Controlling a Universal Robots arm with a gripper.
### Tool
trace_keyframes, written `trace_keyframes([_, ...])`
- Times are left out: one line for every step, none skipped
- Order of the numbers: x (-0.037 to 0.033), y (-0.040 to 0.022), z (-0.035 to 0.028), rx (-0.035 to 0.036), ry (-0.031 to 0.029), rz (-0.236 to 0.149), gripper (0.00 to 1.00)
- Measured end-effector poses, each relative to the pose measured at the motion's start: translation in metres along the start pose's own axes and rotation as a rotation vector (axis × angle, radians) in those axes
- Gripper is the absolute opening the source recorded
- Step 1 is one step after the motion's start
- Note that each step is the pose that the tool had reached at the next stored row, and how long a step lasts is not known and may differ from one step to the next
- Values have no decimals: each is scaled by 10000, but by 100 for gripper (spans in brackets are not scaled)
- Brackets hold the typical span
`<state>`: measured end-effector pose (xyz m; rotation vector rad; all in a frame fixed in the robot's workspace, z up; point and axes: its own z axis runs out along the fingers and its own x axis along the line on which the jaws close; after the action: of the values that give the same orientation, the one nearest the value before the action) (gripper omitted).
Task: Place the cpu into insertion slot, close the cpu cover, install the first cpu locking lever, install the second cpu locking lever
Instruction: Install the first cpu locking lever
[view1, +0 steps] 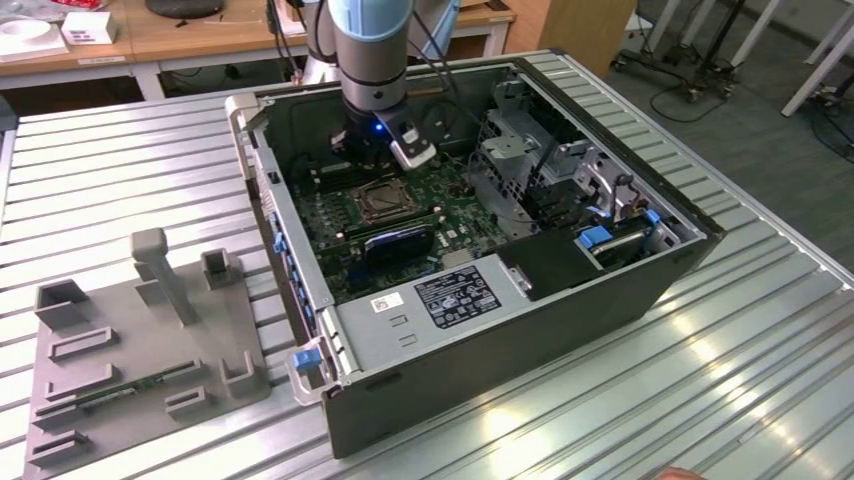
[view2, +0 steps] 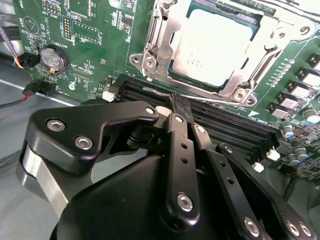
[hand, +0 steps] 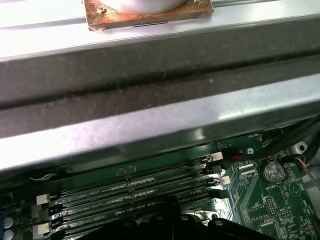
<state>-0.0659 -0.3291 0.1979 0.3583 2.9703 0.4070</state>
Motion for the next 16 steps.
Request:
trace_keyframes([0, -1, 3, 0, -1, 1, 10])
trace_keyframes([-1, -2, 7, -1, -1, 1, 10])
trace_keyframes([-1, -2, 10, -1, -1, 2, 10])
trace_keyframes([-1, -3, 14, -1, -1, 3, 10])
trace_keyframes([-2, -4, 17, -1, -1, 3, 10])
trace_keyframes([-2, -5, 21, 0, -1, 4, 10])
trace_keyframes([-3, -6, 24, 0, -1, 4, 10])
trace_keyframes([-3, -7, 28, 0, -2, 5, 10])
trace_keyframes([-3, -8, 32, 0, -2, 5, 10])
trace_keyframes([-2, -9, 36, 0, -2, 5, 10])
trace_keyframes([-2, -10, 39, 0, -2, 5, 10])
trace_keyframes([-2, -11, 41, 1, -1, 5, 10])
trace_keyframes([-2, -11, 43, 1, -2, 5, 10])
trace_keyframes([-2, -11, 45, 1, -1, 4, 10])
trace_keyframes([-2, -12, 47, 3, -2, 4, 10])
trace_keyframes([-2, -13, 49, 4, -3, 4, 10])
